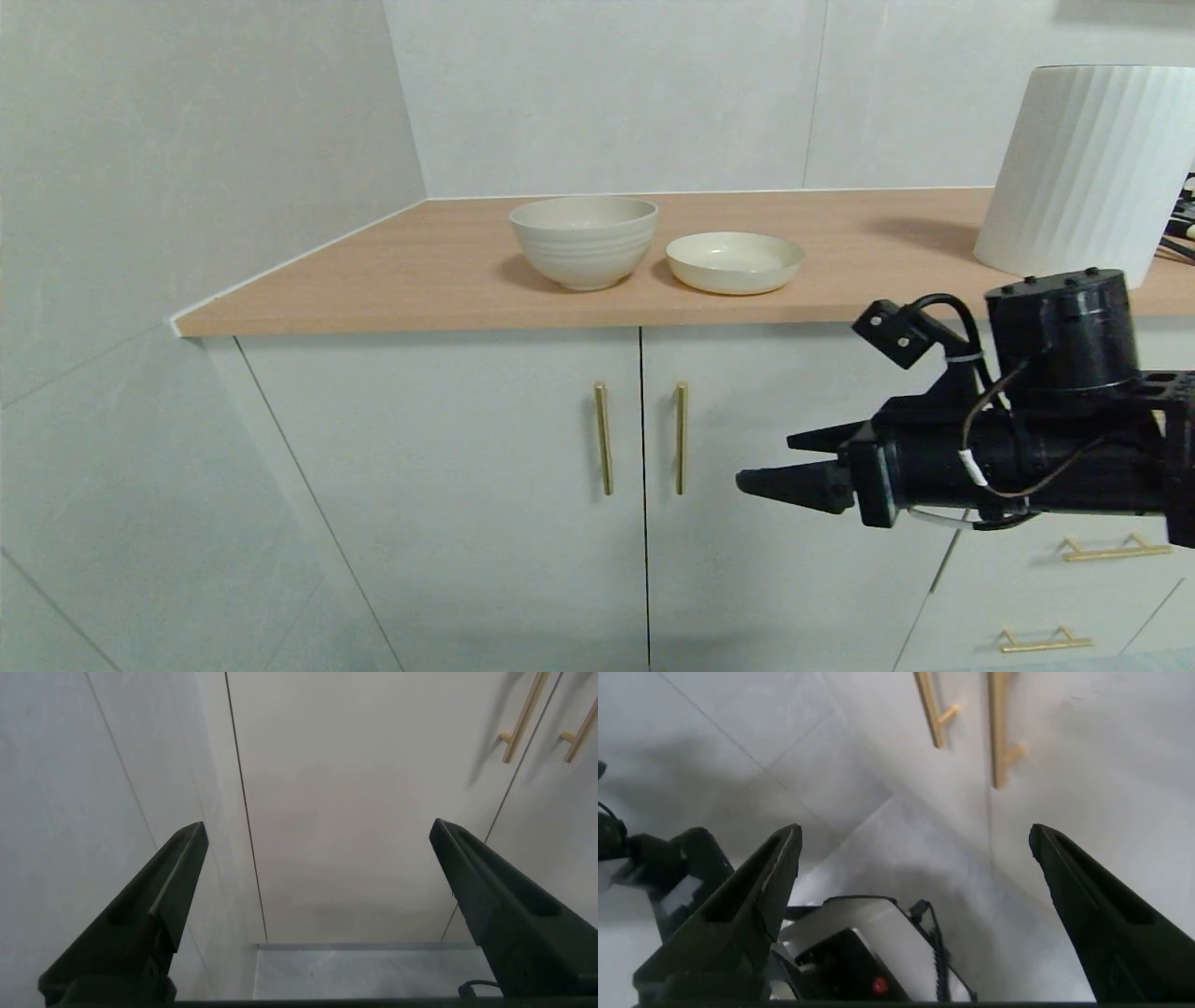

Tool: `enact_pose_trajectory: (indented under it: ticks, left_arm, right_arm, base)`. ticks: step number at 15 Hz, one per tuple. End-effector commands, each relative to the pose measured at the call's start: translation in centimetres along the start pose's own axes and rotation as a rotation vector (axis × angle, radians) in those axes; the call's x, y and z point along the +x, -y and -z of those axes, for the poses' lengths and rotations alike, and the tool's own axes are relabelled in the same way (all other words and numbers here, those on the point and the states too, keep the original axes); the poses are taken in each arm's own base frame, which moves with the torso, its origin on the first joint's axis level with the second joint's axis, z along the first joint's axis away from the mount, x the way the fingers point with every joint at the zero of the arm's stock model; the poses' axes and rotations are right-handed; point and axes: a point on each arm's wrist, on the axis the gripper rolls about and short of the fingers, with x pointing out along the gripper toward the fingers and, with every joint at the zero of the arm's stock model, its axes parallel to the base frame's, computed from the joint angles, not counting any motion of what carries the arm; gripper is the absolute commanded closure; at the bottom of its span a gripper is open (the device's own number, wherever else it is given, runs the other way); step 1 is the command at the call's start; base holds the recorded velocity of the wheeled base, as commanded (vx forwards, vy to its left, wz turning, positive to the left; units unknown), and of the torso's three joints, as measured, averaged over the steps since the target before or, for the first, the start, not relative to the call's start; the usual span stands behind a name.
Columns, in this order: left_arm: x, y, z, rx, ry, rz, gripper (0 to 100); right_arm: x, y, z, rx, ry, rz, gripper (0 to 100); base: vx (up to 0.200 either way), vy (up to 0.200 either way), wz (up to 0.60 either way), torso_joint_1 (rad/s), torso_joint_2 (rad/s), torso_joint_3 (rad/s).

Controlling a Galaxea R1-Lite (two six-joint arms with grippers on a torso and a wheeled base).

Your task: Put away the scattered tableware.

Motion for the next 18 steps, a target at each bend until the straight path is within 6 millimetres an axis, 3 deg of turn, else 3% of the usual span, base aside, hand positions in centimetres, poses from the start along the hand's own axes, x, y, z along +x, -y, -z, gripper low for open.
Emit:
enact_pose_trajectory:
  ticks: [1,3,7,18]
  left_arm:
    - [0.0,0.0,0.0,0.0,-0.002,-0.001,0]
    - [0.0,0.0,0.0,-0.002,0.0,-0.001,0]
    - [0.0,0.0,0.0,-0.002,0.0,-0.001,0]
    - [0.0,0.0,0.0,-0.002,-0.002,-0.001,0]
  right_arm:
    - [4.9,0.5,1.0,0.04,-0.056,-0.035,0]
    - [7.0,0.4,1.6,0.059,-0.025,-0.059,0]
    - [9.0,1.3,1.8,0.085,0.059,-0.008,0]
    - [11.5,2.4,2.1,0.159,0.163,0.012,0]
  base:
    - [0.0,0.0,0.0,0.0,0.0,0.0]
    - [0.0,0.0,0.0,0.0,0.0,0.0]
    - [0.0,0.0,0.0,0.0,0.0,0.0]
    - [0.0,0.0,0.0,0.0,0.0,0.0]
